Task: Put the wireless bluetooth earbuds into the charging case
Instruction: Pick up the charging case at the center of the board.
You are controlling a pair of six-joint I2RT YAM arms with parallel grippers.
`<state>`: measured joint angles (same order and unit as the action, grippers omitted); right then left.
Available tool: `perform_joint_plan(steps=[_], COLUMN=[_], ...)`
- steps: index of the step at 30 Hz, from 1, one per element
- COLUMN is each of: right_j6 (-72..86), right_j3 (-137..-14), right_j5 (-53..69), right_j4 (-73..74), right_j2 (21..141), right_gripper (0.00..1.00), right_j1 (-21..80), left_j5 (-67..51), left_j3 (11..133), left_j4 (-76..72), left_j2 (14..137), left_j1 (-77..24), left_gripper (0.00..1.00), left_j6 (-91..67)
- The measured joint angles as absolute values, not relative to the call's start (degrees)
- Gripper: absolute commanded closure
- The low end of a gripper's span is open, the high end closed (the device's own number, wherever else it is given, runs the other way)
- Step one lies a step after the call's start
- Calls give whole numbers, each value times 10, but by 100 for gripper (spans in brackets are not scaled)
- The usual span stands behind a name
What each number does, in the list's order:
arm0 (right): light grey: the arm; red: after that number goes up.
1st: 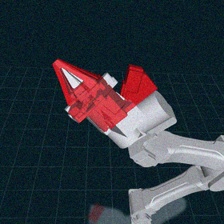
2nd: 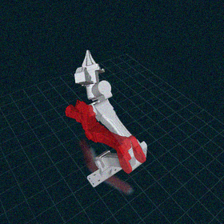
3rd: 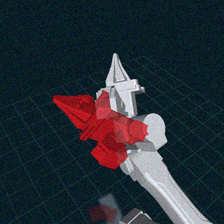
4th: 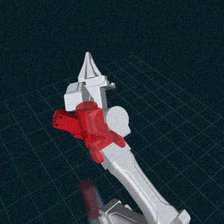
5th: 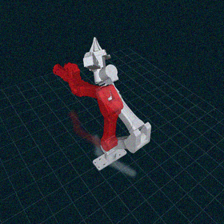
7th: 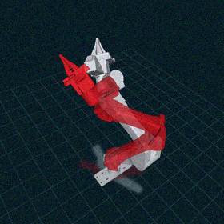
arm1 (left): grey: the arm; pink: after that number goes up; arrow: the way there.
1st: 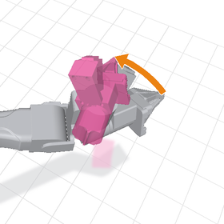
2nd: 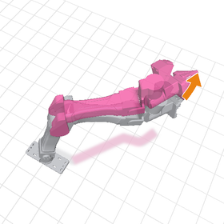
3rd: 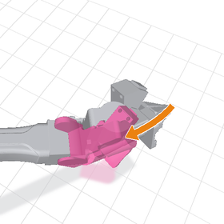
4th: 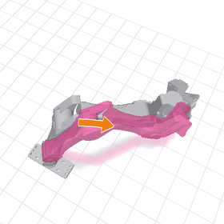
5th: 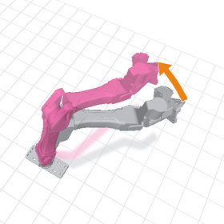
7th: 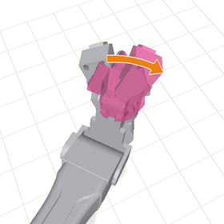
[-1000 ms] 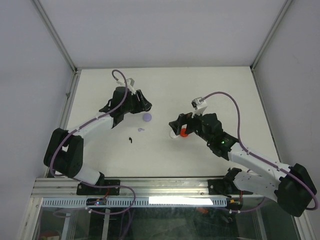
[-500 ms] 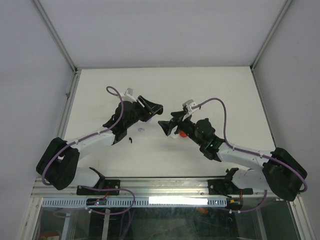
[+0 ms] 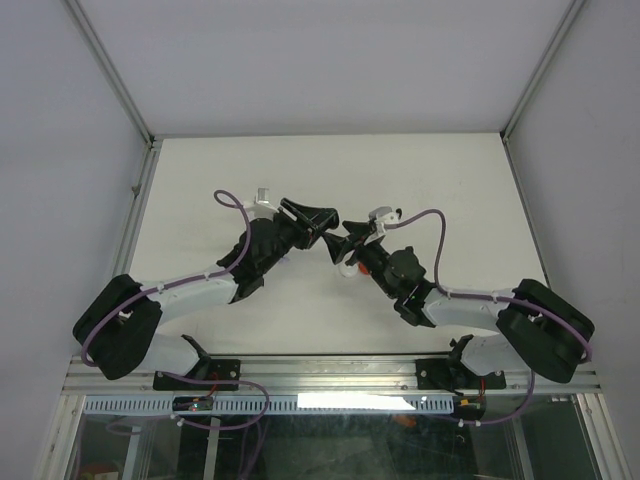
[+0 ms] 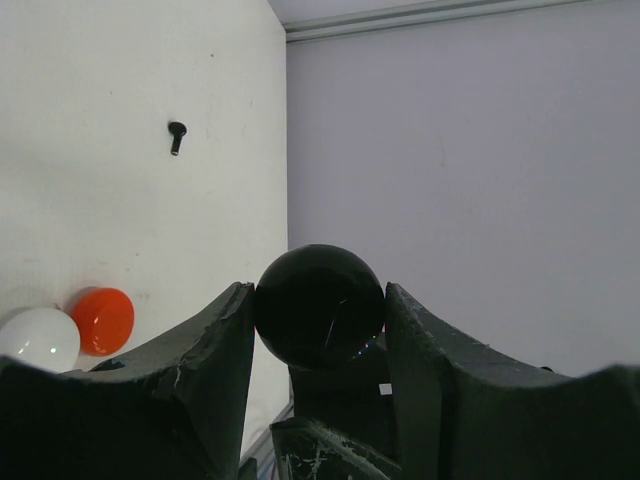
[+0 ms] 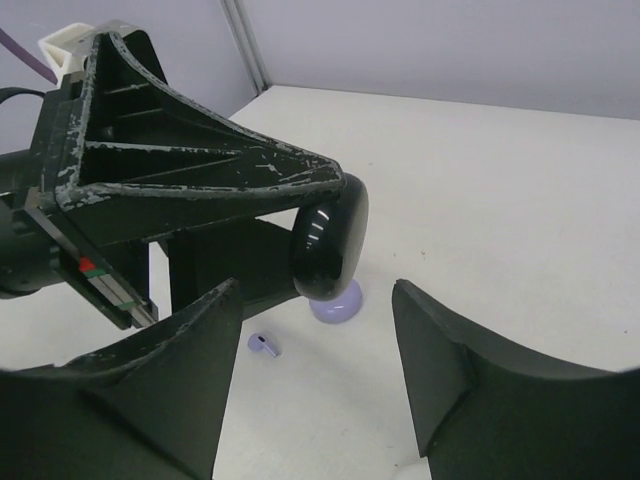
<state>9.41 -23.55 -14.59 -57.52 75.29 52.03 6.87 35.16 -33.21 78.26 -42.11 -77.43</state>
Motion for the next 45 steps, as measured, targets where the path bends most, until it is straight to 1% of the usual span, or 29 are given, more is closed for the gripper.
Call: perform_joint_plan(steps=[3,14,22,27,28,31,33,35,39,43,45], right_j6=[88,71,65,62,62,62,59,54,52,54,55], right_j3=[-236,-236,-236,-239,-239,-239,-240,-240,-241,-242,-245], right_j5=[-158,-200,-209,-212,-213,-212,-212,-211,-204,-180,-164], right_j4=[-599,-667,-693,-698,-698,-700,-700,-695,-655,-577,-533], right_j2=[764,799,815,815,815,815,815,813,784,722,684], right_gripper=[39,52,54,58,61,73,81,87,94,96,96], right_j1=[523,526,528,528,528,530,532,532,531,523,513], left_j5=[82,120,130,137,139,146,149,149,149,148,146], left_j3=[351,347,347,341,340,339,339,338,336,324,314], left_j4=[-341,-358,-363,-373,-375,-378,-379,-379,-388,-396,-397], left_j2=[783,783,784,787,787,787,788,788,787,766,745], left_j1=[-430,-450,-458,-462,-462,-466,-466,-466,-466,-465,-465], left_gripper=[60,59,59,59,59,56,52,47,36,27,24], left_j6=[-781,-788,-789,-791,-791,-791,-790,-789,-766,-701,-655])
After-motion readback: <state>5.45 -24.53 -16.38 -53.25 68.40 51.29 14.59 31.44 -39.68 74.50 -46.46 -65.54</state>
